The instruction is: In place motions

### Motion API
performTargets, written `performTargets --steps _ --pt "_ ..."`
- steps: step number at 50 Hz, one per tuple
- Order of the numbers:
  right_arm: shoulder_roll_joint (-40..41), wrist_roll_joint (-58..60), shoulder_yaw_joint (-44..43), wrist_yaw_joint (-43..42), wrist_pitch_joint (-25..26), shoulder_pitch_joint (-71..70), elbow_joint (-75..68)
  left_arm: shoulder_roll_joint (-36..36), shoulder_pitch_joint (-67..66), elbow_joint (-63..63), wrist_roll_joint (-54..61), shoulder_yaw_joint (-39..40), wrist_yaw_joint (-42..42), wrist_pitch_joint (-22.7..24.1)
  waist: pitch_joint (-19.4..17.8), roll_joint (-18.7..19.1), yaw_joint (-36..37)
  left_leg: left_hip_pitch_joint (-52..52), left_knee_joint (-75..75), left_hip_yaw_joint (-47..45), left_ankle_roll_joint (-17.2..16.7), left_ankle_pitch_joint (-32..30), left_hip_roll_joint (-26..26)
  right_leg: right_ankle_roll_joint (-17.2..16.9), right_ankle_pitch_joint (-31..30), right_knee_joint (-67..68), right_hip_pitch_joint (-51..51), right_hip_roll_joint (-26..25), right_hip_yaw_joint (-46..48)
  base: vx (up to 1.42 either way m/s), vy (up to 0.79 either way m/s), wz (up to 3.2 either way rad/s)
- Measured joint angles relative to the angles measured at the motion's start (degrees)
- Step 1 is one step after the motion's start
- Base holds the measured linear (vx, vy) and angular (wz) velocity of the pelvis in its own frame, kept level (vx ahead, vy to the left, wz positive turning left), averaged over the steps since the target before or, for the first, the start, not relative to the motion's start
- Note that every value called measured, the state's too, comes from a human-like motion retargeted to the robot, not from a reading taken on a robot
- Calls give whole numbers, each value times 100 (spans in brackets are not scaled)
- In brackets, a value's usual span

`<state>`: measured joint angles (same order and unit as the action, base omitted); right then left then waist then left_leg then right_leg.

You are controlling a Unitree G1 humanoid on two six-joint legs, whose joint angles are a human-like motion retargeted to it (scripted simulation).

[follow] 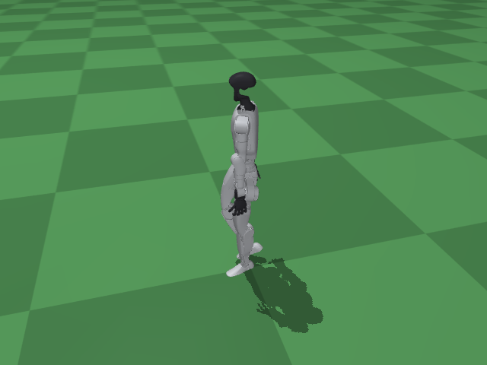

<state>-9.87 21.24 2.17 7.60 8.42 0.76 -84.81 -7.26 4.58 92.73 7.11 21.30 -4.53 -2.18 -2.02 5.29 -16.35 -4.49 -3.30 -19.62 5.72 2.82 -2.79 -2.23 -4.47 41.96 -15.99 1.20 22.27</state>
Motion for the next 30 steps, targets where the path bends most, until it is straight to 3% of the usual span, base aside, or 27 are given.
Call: performTargets --steps 4,8,12,15,18,20,22,23,24,27,30 --pt "-142 -115 20 -141 52 183 -549 -231 512 -438 -35 -473 -311 -104 -54 37 -113 37 267 -148 26 -164 -31 129 489 1756 -1054 77 -248 -6 5 -11" --pt "-225 -10 -103 -234 246 319 -1075 -206 568 -957 -373 -605 -222 -88 56 103 -103 19 332 -209 2 -186 -100 56 652 2001 -1326 -153 -420 1 -1 -3" --pt "-231 -31 5 -289 292 393 -1189 -159 480 -1150 -186 -679 -138 192 23 -33 -17 182 300 -320 -12 -108 -25 108 532 871 -544 -379 -623 6 -2 -26" --pt "-204 62 102 -299 286 373 -1195 39 158 -1090 -159 -428 -96 236 123 -166 42 295 217 -375 -31 9 140 162 350 -768 449 -469 -691 11 -2 -8" --pt "-124 92 250 -299 220 250 -1053 217 -224 -866 -43 -153 73 273 211 -292 22 231 -206 -376 -88 186 237 317 1482 -2473 1399 -414 -329 5 -2 11" --pt "-38 29 359 -238 157 115 -874 262 -443 -707 18 66 323 324 233 -390 -11 -23 -868 -374 -128 -160 282 422 1566 -3230 1651 -218 -197 -12 -7 33" --pt "72 -76 411 -79 120 -184 -588 269 -468 -576 159 336 704 416 183 -570 98 -900 -2319 -636 -343 -1314 -72 296 1393 -3436 1601 65 -183 -39 -8 41" --pt "112 -119 419 10 87 -351 -385 292 -449 -531 306 467 907 488 59 -602 163 -1514 -3119 -325 -496 -1765 -211 297 1309 -3462 1494 108 -212 -51 -8 46" --pt "137 -143 462 95 42 -518 -183 305 -463 -498 482 586 1026 572 -53 -632 201 -2014 -3883 -153 -458 -1800 -358 301 1245 -3480 1443 160 -147 -51 -7 51" --pt "121 -43 642 315 -86 -917 420 249 -619 -241 875 792 837 649 -333 -842 277 -3158 -5884 -92 -112 -1119 -740 525 1078 -3612 1507 205 46 -18 -3 20" --pt "136 224 692 280 -272 -947 991 138 -825 228 638 994 545 160 -226 -937 563 -4189 -7298 -107 170 -646 -1069 588 994 -3688 1523 284 46 12 -3 -36"
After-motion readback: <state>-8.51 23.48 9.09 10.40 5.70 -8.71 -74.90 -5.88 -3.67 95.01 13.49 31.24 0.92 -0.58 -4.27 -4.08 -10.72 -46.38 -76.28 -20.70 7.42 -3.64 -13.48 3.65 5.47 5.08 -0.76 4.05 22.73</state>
